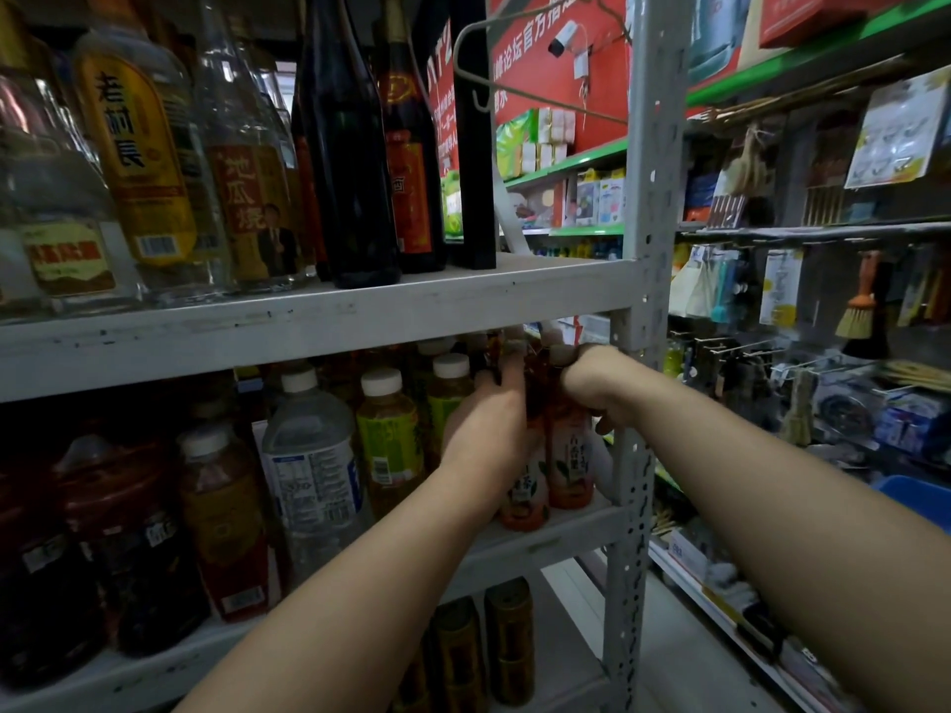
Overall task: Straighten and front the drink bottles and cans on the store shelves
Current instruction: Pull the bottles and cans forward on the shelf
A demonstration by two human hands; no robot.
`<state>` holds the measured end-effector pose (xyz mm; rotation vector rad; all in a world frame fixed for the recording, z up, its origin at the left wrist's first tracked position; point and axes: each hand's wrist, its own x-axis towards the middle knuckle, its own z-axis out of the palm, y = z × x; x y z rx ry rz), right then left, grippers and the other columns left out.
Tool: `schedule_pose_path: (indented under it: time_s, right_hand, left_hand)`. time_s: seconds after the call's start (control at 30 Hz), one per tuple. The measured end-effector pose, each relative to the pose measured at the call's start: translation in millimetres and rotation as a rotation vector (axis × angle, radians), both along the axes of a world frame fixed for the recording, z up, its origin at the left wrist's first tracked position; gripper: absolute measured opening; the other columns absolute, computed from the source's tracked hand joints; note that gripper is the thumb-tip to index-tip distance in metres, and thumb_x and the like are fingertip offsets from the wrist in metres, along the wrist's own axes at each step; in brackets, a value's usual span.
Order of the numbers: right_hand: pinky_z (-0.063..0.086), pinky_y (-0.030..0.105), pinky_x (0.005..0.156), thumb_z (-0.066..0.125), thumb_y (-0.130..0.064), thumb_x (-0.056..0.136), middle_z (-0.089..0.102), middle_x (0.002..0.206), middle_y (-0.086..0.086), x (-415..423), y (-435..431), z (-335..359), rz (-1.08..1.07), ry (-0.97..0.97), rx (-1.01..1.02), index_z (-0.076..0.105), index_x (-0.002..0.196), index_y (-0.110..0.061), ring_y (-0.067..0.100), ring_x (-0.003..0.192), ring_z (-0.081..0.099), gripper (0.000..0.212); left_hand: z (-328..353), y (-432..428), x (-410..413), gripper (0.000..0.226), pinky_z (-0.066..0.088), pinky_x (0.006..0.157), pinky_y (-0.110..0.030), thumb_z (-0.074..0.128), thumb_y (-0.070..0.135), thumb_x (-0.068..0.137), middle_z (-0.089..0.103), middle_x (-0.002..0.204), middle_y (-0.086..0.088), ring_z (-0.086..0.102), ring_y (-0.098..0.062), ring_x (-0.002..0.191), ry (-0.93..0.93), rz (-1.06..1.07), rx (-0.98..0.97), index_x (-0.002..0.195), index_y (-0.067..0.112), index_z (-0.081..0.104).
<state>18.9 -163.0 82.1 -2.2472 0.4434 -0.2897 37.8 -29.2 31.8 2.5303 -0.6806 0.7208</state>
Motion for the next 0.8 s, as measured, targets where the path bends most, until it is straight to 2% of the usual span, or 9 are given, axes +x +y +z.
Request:
schedule_pose_path:
  time_s: [0.1, 0.2, 0.27, 0.4, 0.47, 0.53, 0.67, 0.73, 0.8]
  right_hand:
    - [0.050, 0.028, 0.050, 0.062, -0.038, 0.081, 0.066, 0.082, 0.008, 2.9, 3.2, -6.7, -0.016, -0.104, -0.100, 0.062, 0.082, -0.021, 0.022, 0.066, 0.062, 0.017]
    - [0.049, 0.030, 0.059, 0.065, -0.048, 0.079, 0.067, 0.091, 0.011, 5.4, 0.5, -17.7, -0.059, -0.190, -0.199, 0.063, 0.099, -0.019, 0.027, 0.075, 0.062, 0.035]
    - [0.048, 0.031, 0.061, 0.065, -0.043, 0.082, 0.066, 0.098, 0.012, 7.6, -1.3, -20.3, -0.063, -0.200, -0.200, 0.059, 0.109, -0.016, 0.028, 0.079, 0.060, 0.039]
    - [0.054, 0.041, 0.079, 0.063, -0.030, 0.086, 0.064, 0.107, 0.015, 10.7, -6.4, -16.8, -0.015, -0.151, -0.219, 0.058, 0.116, -0.012, 0.032, 0.092, 0.062, 0.035]
    - [0.053, 0.038, 0.079, 0.066, -0.030, 0.085, 0.065, 0.105, 0.012, 10.0, -9.8, -15.0, -0.004, -0.162, -0.224, 0.060, 0.114, -0.014, 0.029, 0.090, 0.061, 0.034]
    - [0.050, 0.032, 0.071, 0.068, -0.031, 0.083, 0.064, 0.098, 0.009, 8.3, -10.8, -15.1, 0.005, -0.193, -0.235, 0.060, 0.109, -0.017, 0.025, 0.083, 0.059, 0.030]
    - [0.040, 0.027, 0.060, 0.069, -0.042, 0.079, 0.054, 0.081, 0.001, 4.9, -9.1, -18.4, -0.042, -0.238, -0.369, 0.055, 0.089, -0.033, 0.023, 0.071, 0.053, 0.020]
    - [0.041, 0.028, 0.060, 0.068, -0.046, 0.077, 0.057, 0.083, 0.002, 4.9, -8.4, -19.1, -0.116, -0.203, -0.444, 0.057, 0.088, -0.030, 0.028, 0.077, 0.059, 0.022]
    - [0.042, 0.029, 0.062, 0.067, -0.042, 0.078, 0.063, 0.091, 0.006, 6.3, -7.9, -20.0, -0.192, -0.164, -0.515, 0.061, 0.093, -0.022, 0.031, 0.085, 0.061, 0.025]
  left_hand:
    - [-2.4, 1.6, 0.4, 0.095, 0.050, 0.074, -0.039, 0.067, 0.035, 0.081, 0.044, 0.127, -0.015, 0.057, -0.032, 0.099, 0.001, -0.007, 0.049, 0.144, 0.036, -0.003]
    - [-6.7, 5.7, -1.4, 0.098, 0.047, 0.065, -0.035, 0.060, 0.030, 0.084, 0.036, 0.137, -0.015, 0.056, -0.029, 0.098, 0.024, -0.068, 0.075, 0.145, 0.037, -0.017]
    - [-10.6, 8.9, -2.2, 0.097, 0.046, 0.063, -0.033, 0.061, 0.027, 0.084, 0.035, 0.139, -0.014, 0.058, -0.027, 0.096, -0.041, -0.055, 0.112, 0.147, 0.035, -0.013]
    - [-17.0, 9.5, -3.1, 0.080, 0.050, 0.068, -0.035, 0.062, 0.029, 0.086, 0.043, 0.132, -0.014, 0.063, -0.027, 0.090, -0.193, -0.003, 0.187, 0.147, 0.026, 0.010]
    - [-20.5, 7.5, -2.8, 0.075, 0.051, 0.065, -0.035, 0.061, 0.029, 0.086, 0.044, 0.130, -0.013, 0.065, -0.026, 0.084, -0.223, 0.014, 0.197, 0.146, 0.024, 0.016]
    - [-23.7, 5.9, -2.0, 0.072, 0.051, 0.063, -0.035, 0.060, 0.031, 0.087, 0.043, 0.130, -0.013, 0.065, -0.026, 0.081, -0.223, 0.027, 0.194, 0.145, 0.023, 0.020]
    - [-31.6, 1.2, -2.2, 0.072, 0.050, 0.060, -0.034, 0.060, 0.031, 0.088, 0.033, 0.139, -0.014, 0.064, -0.023, 0.078, -0.194, 0.055, 0.168, 0.145, 0.024, 0.017]
    - [-34.3, -1.6, -2.7, 0.073, 0.049, 0.059, -0.034, 0.060, 0.030, 0.088, 0.027, 0.146, -0.016, 0.065, -0.024, 0.079, -0.191, 0.064, 0.163, 0.146, 0.025, 0.015]
    - [-38.1, -1.6, -4.3, 0.076, 0.046, 0.055, -0.033, 0.060, 0.033, 0.087, 0.022, 0.151, -0.017, 0.066, -0.025, 0.076, -0.186, 0.049, 0.154, 0.146, 0.026, 0.013]
